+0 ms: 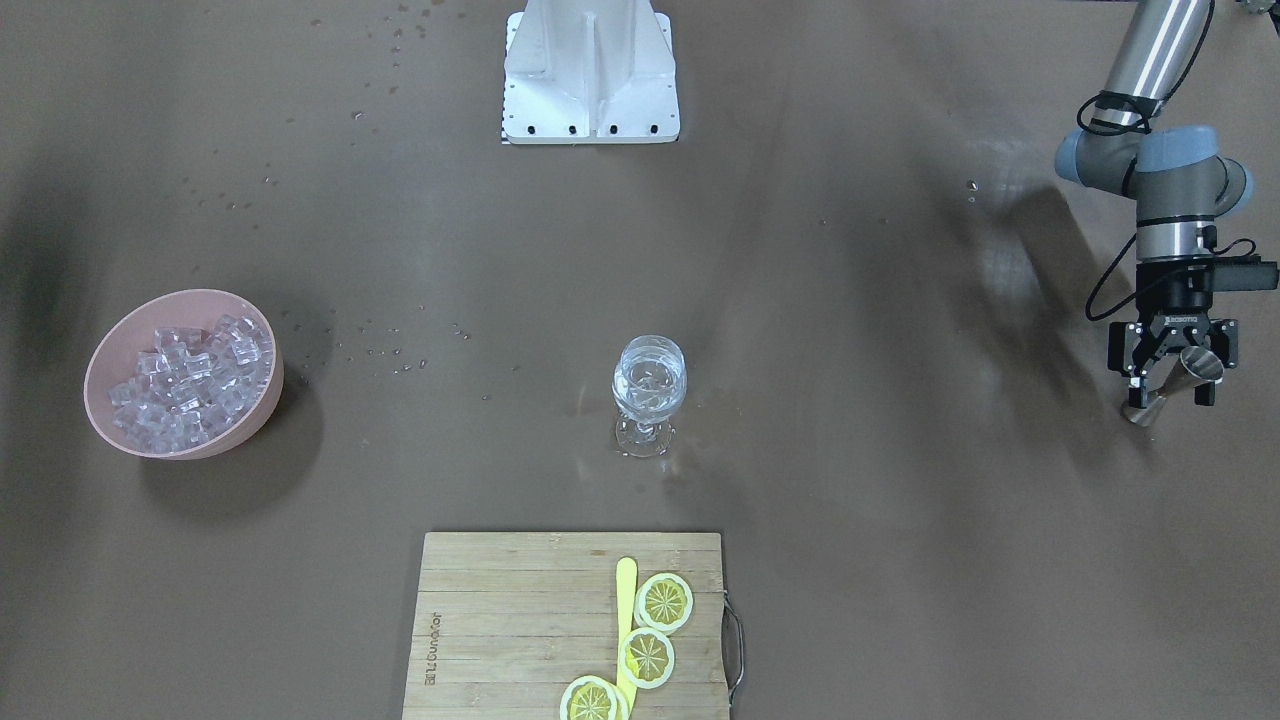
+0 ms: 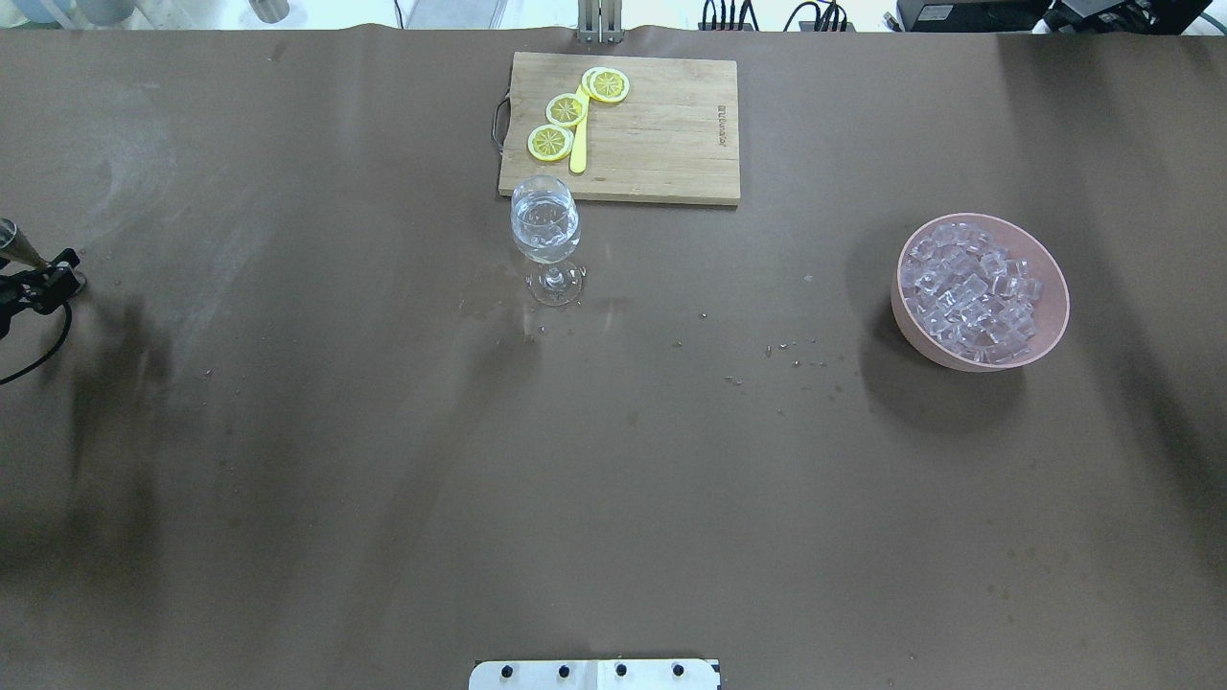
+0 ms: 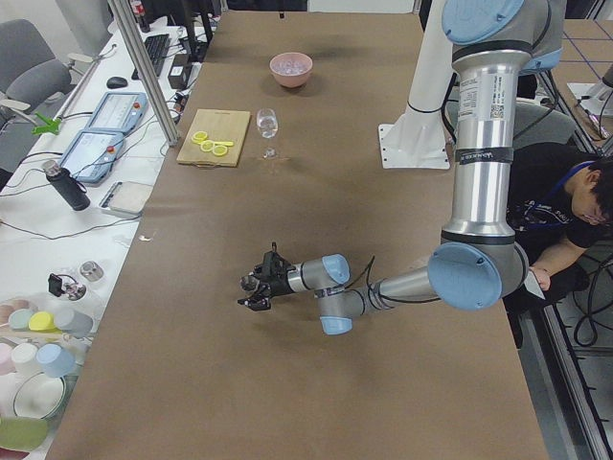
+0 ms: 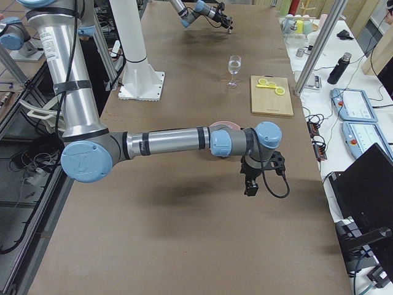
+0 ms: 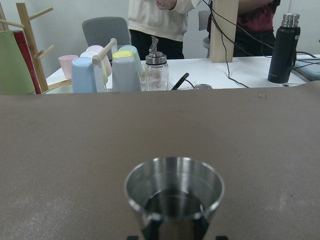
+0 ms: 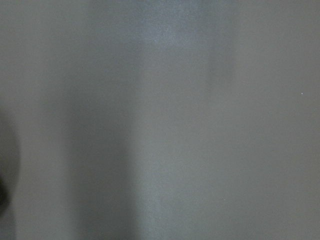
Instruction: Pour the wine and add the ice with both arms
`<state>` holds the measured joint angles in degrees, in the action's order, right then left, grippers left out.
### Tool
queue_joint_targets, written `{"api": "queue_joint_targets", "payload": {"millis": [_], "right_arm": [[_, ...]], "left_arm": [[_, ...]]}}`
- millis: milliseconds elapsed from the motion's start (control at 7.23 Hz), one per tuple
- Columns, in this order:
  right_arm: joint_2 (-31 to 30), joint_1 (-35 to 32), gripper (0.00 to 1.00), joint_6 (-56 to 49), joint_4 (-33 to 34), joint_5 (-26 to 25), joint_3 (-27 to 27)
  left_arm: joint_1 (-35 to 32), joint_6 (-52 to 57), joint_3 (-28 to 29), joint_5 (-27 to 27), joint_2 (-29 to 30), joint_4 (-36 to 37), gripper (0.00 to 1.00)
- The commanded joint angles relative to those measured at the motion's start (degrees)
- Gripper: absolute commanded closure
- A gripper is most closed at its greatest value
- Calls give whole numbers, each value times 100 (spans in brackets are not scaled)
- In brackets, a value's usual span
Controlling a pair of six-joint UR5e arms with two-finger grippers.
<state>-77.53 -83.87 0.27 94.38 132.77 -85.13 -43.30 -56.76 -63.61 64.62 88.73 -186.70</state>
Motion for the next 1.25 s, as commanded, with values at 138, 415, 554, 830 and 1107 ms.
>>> {"api": "queue_joint_targets", "payload": {"millis": [138, 415, 554, 830, 1107], "right_arm": [[9, -42, 0, -9, 10, 20, -3], [9, -155, 0, -18, 19, 47, -21], [9, -173, 0, -18, 19, 56, -30], [-43, -209, 0, -18, 19, 151, -21], [62, -243, 0, -9, 62, 152, -47]], "left_arm": [[-3, -2, -404, 77, -249, 19, 5], [-3, -2, -782, 242, -653, 37, 5], [-20, -10, -906, 435, -785, 45, 5], [-134, -11, -986, 681, -796, 167, 5], [-607, 7, -1450, 1401, -778, 815, 5]]}}
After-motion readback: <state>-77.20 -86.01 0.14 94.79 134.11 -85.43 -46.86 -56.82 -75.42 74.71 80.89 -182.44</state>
